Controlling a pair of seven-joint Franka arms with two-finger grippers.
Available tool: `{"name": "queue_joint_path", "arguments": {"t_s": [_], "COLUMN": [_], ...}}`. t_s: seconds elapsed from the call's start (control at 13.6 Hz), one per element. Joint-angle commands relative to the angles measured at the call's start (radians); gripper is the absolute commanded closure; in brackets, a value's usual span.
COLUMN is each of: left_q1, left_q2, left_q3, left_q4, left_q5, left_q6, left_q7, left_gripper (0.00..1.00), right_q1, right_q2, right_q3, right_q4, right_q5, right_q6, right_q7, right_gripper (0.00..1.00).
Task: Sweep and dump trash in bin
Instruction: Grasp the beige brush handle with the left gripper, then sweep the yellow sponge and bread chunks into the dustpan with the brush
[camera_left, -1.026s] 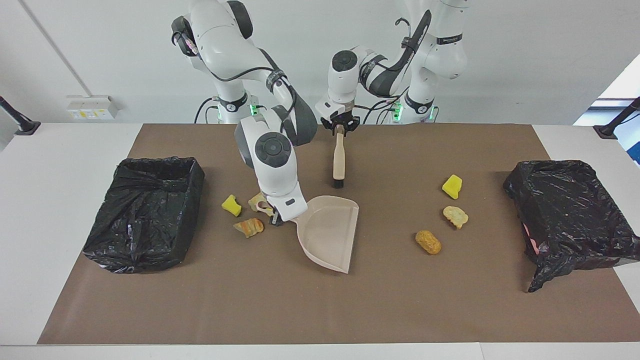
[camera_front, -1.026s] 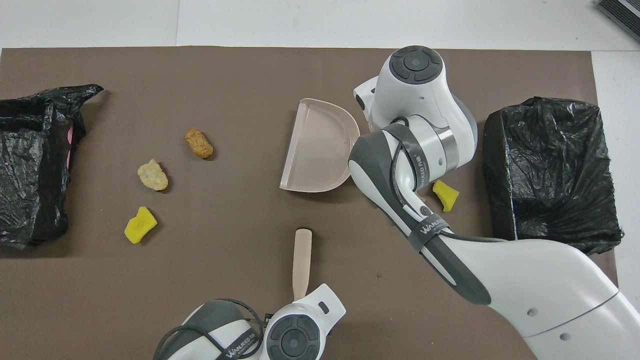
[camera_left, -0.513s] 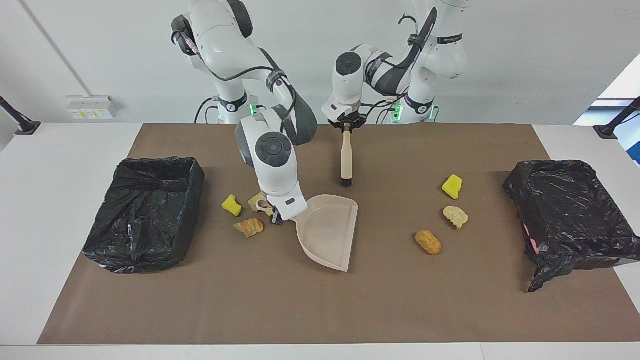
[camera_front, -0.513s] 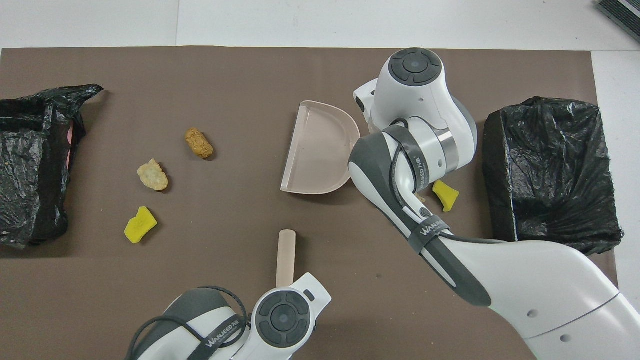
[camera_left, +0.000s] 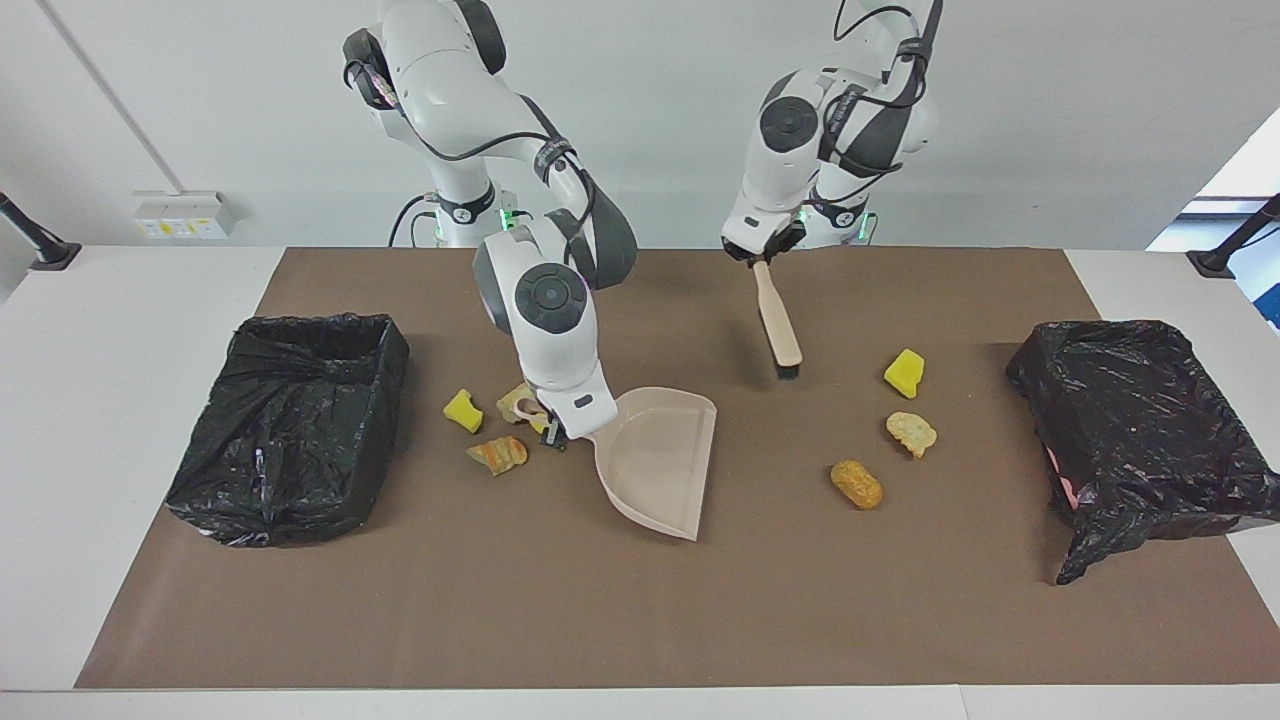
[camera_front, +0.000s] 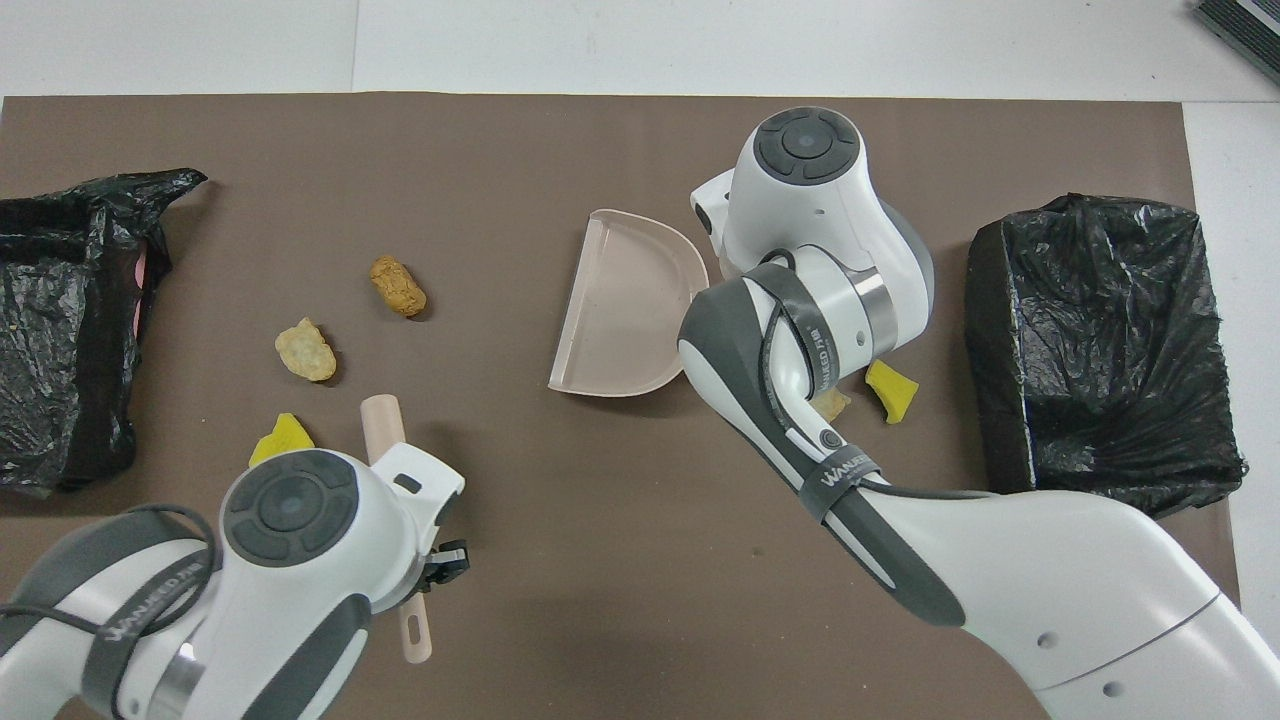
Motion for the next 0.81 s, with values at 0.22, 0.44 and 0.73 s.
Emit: {"name": "queue_joint_path", "arguments": {"t_s": [0.22, 0.44, 0.73], "left_q1": [0.223, 0.283, 0.32], "left_q2": [-0.047, -0.046, 0.034], "left_q3": [-0.02, -0.02, -0.021], "left_q4": [-0.091, -0.157, -0.196], "left_q5": [0.043, 0.044, 0.043], "left_q6": [-0.019, -0.007, 0.143], "left_q7": [-0.181, -0.25, -0.291], "left_gripper": [1.0, 1.0, 1.0], "right_q1": [0.091, 0.125, 0.139], "right_q2": [-0.016, -0.003, 0.007], "right_q3": [0.012, 0.012, 0.013], "right_q4": [-0.034, -0.037, -0.046], "right_q5": [-0.011, 0.001, 0.021], "right_q6": [0.01, 0.035, 0.058], "right_q7": [0.066, 0.081, 0.159], "right_gripper": [1.0, 1.0, 1.0]}}
